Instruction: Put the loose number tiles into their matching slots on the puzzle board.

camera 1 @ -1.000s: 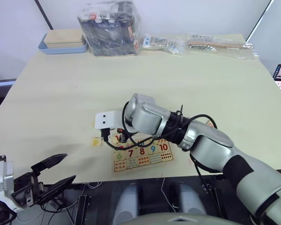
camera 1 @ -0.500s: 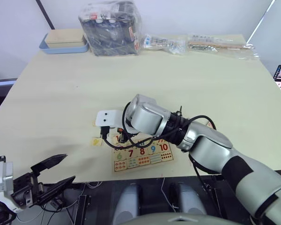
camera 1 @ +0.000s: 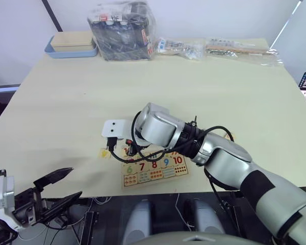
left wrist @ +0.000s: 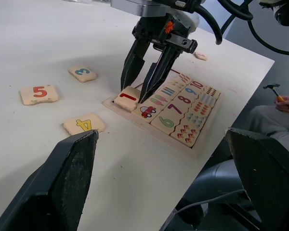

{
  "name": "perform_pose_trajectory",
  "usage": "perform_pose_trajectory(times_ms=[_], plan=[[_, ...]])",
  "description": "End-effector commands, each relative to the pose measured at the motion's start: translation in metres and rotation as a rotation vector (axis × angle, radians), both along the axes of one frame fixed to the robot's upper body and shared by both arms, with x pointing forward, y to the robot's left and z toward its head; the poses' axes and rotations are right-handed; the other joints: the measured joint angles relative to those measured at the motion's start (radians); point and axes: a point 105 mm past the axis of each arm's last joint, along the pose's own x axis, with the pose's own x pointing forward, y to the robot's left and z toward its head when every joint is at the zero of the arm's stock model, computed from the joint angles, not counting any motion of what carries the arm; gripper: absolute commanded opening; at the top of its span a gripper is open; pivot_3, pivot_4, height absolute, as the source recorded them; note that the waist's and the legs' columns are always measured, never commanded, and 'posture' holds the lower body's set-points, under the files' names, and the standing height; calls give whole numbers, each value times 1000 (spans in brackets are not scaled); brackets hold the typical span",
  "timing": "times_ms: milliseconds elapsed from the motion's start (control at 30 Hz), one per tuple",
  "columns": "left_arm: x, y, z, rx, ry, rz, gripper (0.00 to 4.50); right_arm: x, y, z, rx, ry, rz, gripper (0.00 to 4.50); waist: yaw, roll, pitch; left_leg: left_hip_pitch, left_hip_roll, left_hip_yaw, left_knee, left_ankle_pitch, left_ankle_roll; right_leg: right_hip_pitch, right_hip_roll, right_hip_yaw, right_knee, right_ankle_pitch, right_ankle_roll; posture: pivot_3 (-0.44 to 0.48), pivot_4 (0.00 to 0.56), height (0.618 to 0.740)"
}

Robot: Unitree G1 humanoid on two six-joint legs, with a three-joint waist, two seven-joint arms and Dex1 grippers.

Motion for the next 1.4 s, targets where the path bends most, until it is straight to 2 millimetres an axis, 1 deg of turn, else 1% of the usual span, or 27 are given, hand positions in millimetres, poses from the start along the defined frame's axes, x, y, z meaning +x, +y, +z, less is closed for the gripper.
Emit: perform_pose_trajectory(times_ms=[33,333,733,1000,1067,1100,1133,1167,1200,1233,1267,1333,1400], plan=[[0,2,7,24,-24,8,4500,1,3,9,29,-8,2,894,0,0,0,0,0,-1,0,0,0,0,1,1,0,0,0,0,150,740],[1,0,8,24,-25,6,4500,4,3,6,27,-12,-15,894,0,0,0,0,-1,-2,0,2,-3,0,2,3,0,0,0,0,150,740],[2,-1,10,26,-25,8,4500,-1,3,5,21,-4,6,894,0,0,0,0,-3,-4,0,2,-4,1,2,5,1,-1,0,0,150,740],[2,-3,11,25,-25,9,4500,-2,2,5,19,-2,15,894,0,0,0,0,-13,-16,0,3,-4,1,3,21,3,-4,6,0,150,740],[2,-3,11,25,-25,9,4500,-2,2,5,18,-2,17,1914,0,0,0,0,-14,-19,0,3,-4,0,3,23,5,-5,6,0,150,740],[2,-3,11,25,-25,9,4500,-2,3,5,18,-3,17,2156,0,0,0,0,-15,-19,0,3,-4,0,3,24,5,-6,6,0,150,740],[2,-3,11,26,-25,9,4500,-2,2,5,18,-4,18,2888,0,0,0,1,-16,-20,0,3,-4,0,3,25,8,-8,6,0,150,740],[2,-3,11,26,-25,9,4500,-2,2,5,18,-4,18,3207,0,0,0,1,-16,-20,0,3,-4,0,3,26,9,-9,6,0,150,740],[2,-3,11,26,-26,9,4500,-2,2,5,18,-4,19,3693,0,0,0,1,-16,-21,0,3,-4,0,3,26,10,-9,5,0,150,740],[2,-3,11,26,-26,10,4500,-2,2,4,17,-4,20,3897,0,0,0,2,-17,-21,0,2,-3,0,3,26,11,-9,5,0,150,740],[2,-3,11,26,-25,10,4500,-2,2,4,17,-5,21,4452,0,0,0,2,-17,-21,0,2,-2,0,3,27,12,-10,5,0,150,740],[2,-3,11,25,-26,11,4500,-1,1,5,19,-8,22,4481,-1,0,0,3,-16,-21,0,2,-2,-1,3,27,14,-10,5,0,150,740],[2,-3,11,25,-27,12,4500,2,2,12,65,-7,19,4481,-1,0,0,4,-17,-20,0,2,-2,-1,4,28,15,-10,5,0,150,740]])
